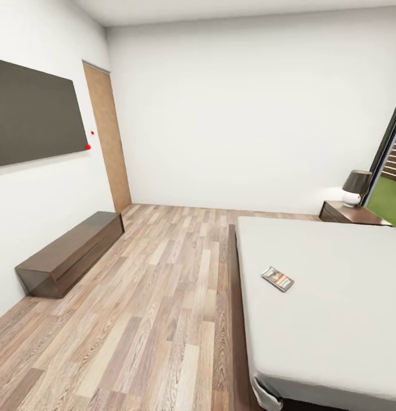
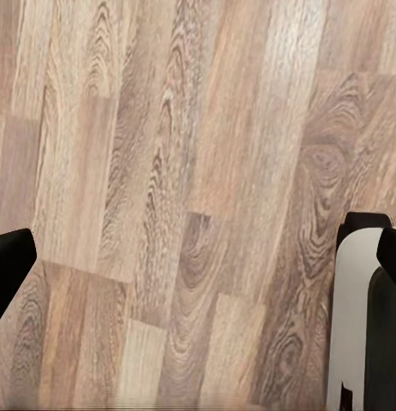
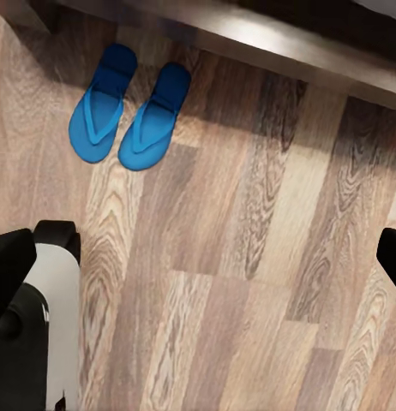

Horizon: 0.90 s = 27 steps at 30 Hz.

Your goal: In the bedroom, move the book from the bed onto either nightstand, and place the two sandals side by side next to the bed.

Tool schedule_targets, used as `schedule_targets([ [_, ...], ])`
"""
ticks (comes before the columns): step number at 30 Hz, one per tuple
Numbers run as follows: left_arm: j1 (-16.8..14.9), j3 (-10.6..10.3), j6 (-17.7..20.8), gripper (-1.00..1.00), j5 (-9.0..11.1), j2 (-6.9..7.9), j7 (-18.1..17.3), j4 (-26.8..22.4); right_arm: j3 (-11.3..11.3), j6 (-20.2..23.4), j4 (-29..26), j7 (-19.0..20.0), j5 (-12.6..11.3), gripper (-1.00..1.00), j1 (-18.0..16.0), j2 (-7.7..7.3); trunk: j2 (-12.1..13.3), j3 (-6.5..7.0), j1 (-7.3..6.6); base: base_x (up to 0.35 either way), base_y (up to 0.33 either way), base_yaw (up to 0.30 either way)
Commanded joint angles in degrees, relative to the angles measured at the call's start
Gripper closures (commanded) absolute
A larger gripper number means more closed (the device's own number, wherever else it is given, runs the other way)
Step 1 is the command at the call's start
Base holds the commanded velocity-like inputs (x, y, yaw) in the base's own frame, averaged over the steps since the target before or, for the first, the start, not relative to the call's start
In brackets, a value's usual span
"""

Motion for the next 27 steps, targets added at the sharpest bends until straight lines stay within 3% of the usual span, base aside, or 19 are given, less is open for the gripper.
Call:
schedule_targets([
  [1,0.0,-0.5,-0.1,-1.00,0.3,0.00,0.2,0.0,0.5,0.2,-0.1,0.2,-0.6,-1.00,0.0,-0.03,-0.1,-0.13,0.01,-0.003,0.056,0.239],
  [27,0.0,-0.6,-0.1,-1.00,0.1,-0.04,0.2,0.0,0.5,0.2,-0.1,0.2,-0.6,-1.00,0.0,0.03,-0.1,-1.10,0.01,-0.017,0.033,0.254],
])
